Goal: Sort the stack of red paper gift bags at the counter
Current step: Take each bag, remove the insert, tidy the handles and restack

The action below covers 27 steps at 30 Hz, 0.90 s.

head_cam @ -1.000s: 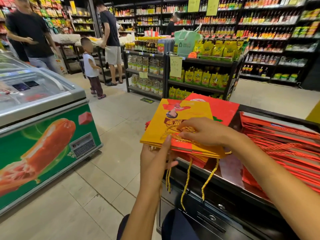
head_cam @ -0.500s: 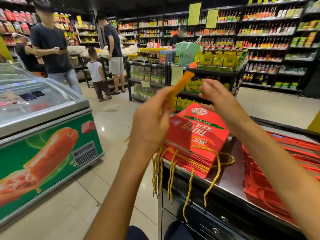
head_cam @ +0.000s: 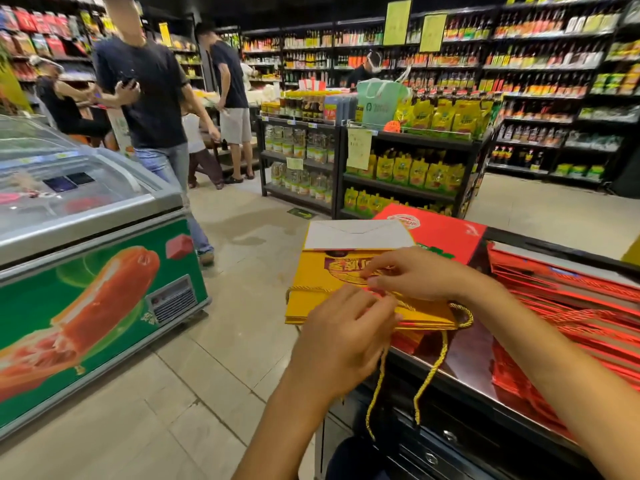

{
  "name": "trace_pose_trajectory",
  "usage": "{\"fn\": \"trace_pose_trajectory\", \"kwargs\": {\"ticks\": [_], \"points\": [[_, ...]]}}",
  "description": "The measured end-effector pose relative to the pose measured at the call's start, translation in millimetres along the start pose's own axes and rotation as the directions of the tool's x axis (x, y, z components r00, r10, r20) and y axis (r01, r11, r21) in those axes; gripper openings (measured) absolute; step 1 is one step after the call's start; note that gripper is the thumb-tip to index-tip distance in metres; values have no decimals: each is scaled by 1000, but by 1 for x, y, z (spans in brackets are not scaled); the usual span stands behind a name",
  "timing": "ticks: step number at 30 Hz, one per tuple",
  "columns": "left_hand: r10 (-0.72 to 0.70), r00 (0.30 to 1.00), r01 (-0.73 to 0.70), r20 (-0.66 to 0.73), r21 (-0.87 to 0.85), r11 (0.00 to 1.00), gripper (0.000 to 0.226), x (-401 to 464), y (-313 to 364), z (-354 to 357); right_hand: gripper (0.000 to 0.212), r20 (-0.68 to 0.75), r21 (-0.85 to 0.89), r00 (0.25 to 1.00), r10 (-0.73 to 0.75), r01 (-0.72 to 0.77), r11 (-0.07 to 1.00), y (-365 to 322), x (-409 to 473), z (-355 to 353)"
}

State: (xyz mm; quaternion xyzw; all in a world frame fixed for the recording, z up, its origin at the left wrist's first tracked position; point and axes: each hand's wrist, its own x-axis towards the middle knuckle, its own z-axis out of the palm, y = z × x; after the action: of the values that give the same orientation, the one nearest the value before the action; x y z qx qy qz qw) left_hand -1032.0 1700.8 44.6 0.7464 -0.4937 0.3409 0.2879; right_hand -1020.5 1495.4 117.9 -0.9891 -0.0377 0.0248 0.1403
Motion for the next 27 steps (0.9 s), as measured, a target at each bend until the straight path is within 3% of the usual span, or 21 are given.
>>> {"fn": "trace_pose_trajectory", "kwargs": {"ticks": [4, 6, 8, 10, 13, 19, 23, 25, 27], "points": [[-266, 954, 280, -139, 99, 955, 18, -28, -27, -20, 33, -132, -23, 987, -94, 92, 996, -14, 2, 0], [-438, 888, 446, -141, 38, 894, 20, -38, -35, -25, 35, -157, 11, 976, -150, 154, 988, -32, 5, 2], [-519, 850, 515, -91, -59, 855, 21, -45, -36, -27, 37, -107, -36, 974, -202, 199, 979, -49, 10, 8], [-527, 847, 517, -64, -127, 846, 18, -49, -36, -28, 31, -53, -114, 966, -252, 245, 963, -56, 15, 17], [-520, 852, 506, -65, -158, 848, 11, -52, -38, -30, 5, -92, -95, 965, -246, 238, 967, -51, 17, 17], [-509, 858, 491, -66, -184, 852, 19, -62, -43, -25, 7, 17, -242, 999, -28, 31, 970, -16, -3, -21], [-498, 861, 475, -102, -190, 859, 16, -59, -38, -24, 2, 48, -452, 992, 120, -86, 888, -1, -10, -38], [-481, 870, 456, -111, -192, 869, 13, -57, -36, -24, 9, -42, -524, 995, 89, -98, 846, -4, -8, -39], [-479, 870, 455, -113, -190, 870, 12, -56, -33, -24, 20, -130, -523, 991, -39, -35, 852, -15, -1, -33]]}}
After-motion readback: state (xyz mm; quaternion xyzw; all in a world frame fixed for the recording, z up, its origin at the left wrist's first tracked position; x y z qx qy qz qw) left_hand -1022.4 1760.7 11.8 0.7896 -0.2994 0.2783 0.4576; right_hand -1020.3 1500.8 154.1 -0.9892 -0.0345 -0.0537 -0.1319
